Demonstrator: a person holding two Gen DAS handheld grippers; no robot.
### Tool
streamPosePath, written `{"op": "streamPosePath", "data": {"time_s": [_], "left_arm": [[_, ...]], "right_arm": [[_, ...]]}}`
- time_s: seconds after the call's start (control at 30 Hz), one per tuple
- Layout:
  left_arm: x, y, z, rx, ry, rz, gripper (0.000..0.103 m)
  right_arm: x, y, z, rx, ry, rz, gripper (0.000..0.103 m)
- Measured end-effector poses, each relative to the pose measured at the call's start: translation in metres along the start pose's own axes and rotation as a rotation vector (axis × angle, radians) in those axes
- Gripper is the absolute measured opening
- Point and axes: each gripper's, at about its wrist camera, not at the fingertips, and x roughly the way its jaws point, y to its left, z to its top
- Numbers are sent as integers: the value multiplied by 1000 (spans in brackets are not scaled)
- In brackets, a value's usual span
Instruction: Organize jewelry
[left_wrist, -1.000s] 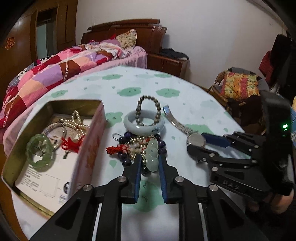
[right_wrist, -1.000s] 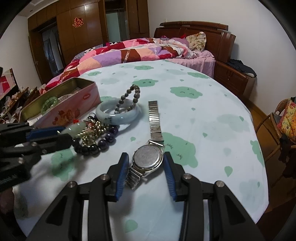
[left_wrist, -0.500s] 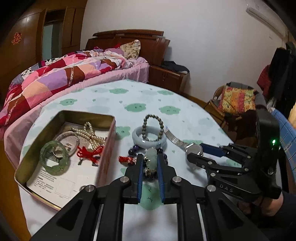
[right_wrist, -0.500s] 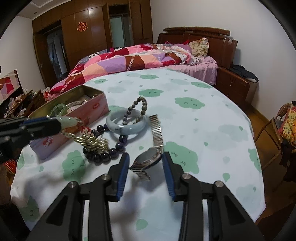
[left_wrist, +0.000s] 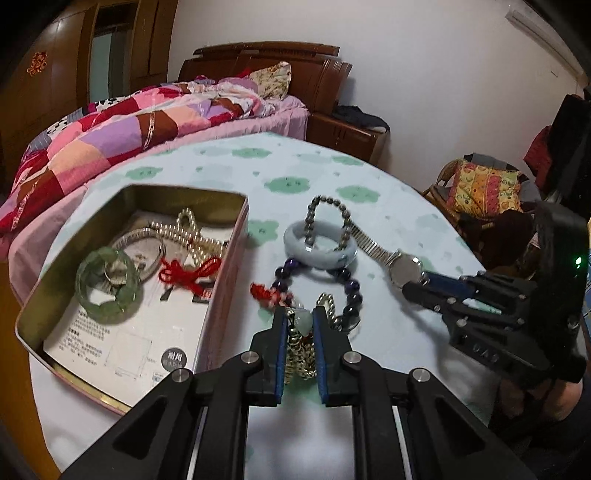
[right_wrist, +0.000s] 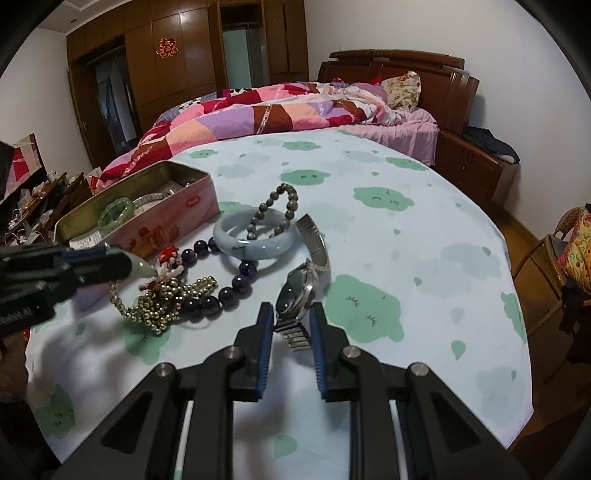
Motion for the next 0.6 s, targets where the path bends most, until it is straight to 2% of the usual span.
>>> {"op": "streamPosePath", "data": {"time_s": [0.23, 0.33, 0.43, 0.6], "left_arm": [[5, -3, -3, 14, 27, 23, 13], [13, -7, -6, 35, 62, 26, 14], [23, -8, -13, 51, 120, 40, 15], [22, -8, -17, 53, 116, 26, 15]], "right_arm": [[7, -4, 0, 15, 23, 20, 24], [8, -4, -2, 18, 26, 14, 34], [9, -4, -3, 16, 30, 6, 35], [9, -5, -4, 18, 29, 3, 35]]}}
